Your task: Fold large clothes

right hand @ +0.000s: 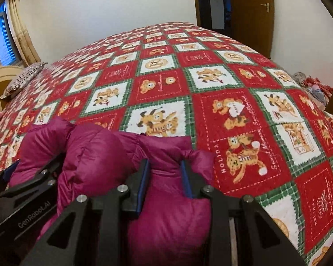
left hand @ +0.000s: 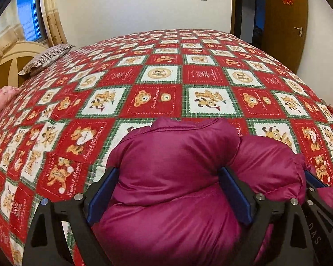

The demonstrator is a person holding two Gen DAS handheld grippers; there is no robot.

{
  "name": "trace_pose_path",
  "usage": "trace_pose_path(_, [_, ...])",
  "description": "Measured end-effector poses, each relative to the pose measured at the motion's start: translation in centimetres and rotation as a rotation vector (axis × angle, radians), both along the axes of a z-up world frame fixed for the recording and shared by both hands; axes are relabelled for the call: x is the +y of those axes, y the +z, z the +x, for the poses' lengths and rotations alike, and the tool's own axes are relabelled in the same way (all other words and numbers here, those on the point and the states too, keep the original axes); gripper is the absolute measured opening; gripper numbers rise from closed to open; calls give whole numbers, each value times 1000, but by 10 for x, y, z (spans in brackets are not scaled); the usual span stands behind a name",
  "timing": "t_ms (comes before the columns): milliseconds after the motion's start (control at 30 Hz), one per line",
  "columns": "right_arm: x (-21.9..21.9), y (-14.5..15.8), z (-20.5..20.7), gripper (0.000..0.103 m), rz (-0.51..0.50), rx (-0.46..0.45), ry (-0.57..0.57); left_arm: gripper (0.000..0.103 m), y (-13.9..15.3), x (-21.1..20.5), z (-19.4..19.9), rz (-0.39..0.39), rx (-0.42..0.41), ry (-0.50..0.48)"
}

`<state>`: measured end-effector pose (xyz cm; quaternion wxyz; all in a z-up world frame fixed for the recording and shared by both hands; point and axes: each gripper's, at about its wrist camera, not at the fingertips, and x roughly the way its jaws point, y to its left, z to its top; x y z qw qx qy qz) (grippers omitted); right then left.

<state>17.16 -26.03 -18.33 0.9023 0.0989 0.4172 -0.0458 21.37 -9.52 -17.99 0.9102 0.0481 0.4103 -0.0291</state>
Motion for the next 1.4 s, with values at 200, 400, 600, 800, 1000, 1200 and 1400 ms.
trace_pose_path(200, [-4, 2, -3, 33, 14, -12, -8, 93, -2, -1, 2, 3, 9, -1])
trace_pose_path(400, [6, 29, -34, 33, -37, -86, 33, 94, -2, -1, 1, 9, 4, 1])
trace_pose_path(600, [7, 5, -24, 34, -17, -23, 58, 94, 2, -1, -2, 23, -4, 4])
trace_pose_path(800, [6, 1, -22, 34, -7, -18, 59, 94, 4, 2, -3, 7, 7, 4])
trace_pose_path(1000, [7, 2, -24, 33, -24, -14, 74, 94, 16, 24, -12, -104, 88, -38])
trace_pose_path(1200, [7, 4, -26, 34, -38, -23, 73, 93, 48, 71, -56, -189, 12, -8])
trace_pose_path(1400, [4, 6, -27, 35, -14, -23, 75, 93, 28, 82, -63, -120, 43, 5])
